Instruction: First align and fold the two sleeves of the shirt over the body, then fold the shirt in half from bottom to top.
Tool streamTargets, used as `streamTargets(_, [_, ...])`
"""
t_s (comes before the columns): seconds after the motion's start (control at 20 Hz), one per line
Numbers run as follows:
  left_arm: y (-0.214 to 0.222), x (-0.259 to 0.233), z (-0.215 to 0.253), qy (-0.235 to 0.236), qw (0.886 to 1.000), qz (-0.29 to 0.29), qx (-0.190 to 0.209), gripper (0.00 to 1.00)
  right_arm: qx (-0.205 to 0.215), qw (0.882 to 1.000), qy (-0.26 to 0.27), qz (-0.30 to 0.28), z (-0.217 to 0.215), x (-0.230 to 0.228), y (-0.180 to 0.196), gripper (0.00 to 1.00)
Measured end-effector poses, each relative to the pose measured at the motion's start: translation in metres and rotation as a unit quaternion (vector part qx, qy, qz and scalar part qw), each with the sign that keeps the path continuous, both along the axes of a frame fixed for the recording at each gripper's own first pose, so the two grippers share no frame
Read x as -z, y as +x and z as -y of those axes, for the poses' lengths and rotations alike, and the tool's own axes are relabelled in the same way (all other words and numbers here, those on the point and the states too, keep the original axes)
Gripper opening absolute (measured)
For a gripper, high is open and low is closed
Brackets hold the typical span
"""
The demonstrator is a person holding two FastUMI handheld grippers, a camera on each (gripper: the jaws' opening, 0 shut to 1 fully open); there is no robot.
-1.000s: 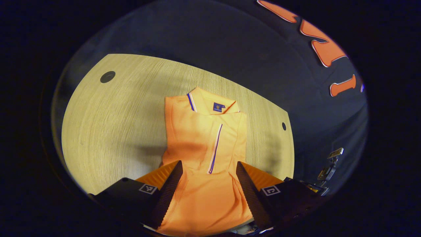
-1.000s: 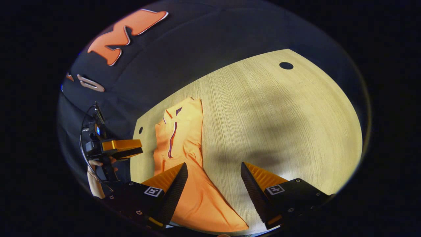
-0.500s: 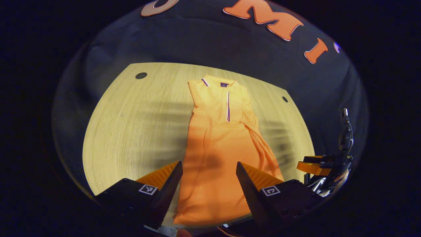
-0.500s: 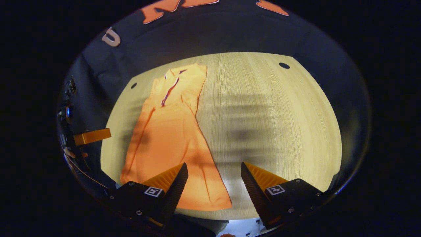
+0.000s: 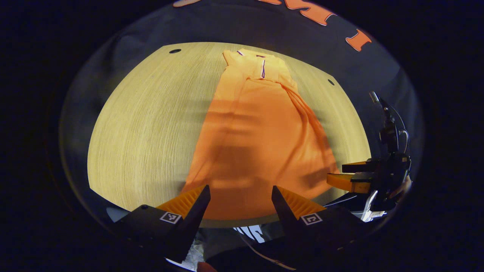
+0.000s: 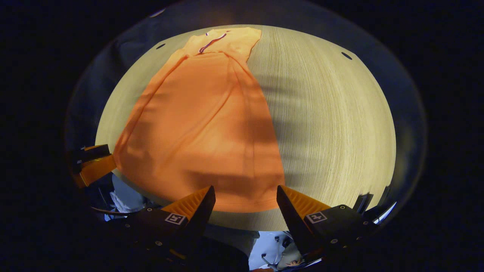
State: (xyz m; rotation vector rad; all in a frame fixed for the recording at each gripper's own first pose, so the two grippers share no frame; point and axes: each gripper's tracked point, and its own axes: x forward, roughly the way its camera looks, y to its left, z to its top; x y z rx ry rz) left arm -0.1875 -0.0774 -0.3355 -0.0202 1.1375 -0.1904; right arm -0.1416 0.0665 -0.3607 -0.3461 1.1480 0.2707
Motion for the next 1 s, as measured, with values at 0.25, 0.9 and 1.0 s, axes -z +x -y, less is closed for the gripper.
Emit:
streamTargets(0.25, [-0.002, 0.041, -0.002, 0.012, 0.999, -0.033, -0.009, 0.99, 0.003, 0.999, -0.026, -0.018, 0.006, 0.012, -0.001, 0.99])
streamTargets(0.9, [-0.01, 0.066, -0.02, 0.093, 0.993, -0.076, -0.016, 0.96, 0.003, 0.997, -0.053, -0.055, 0.005, 0.024, 0.0, 1.0])
streamTargets(1.0, [-0.006, 0.067, -0.021, 0.106, 0.991, -0.076, -0.034, 0.96, 0.005, 0.997, -0.056, -0.059, 0.005, 0.024, 0.0, 0.99])
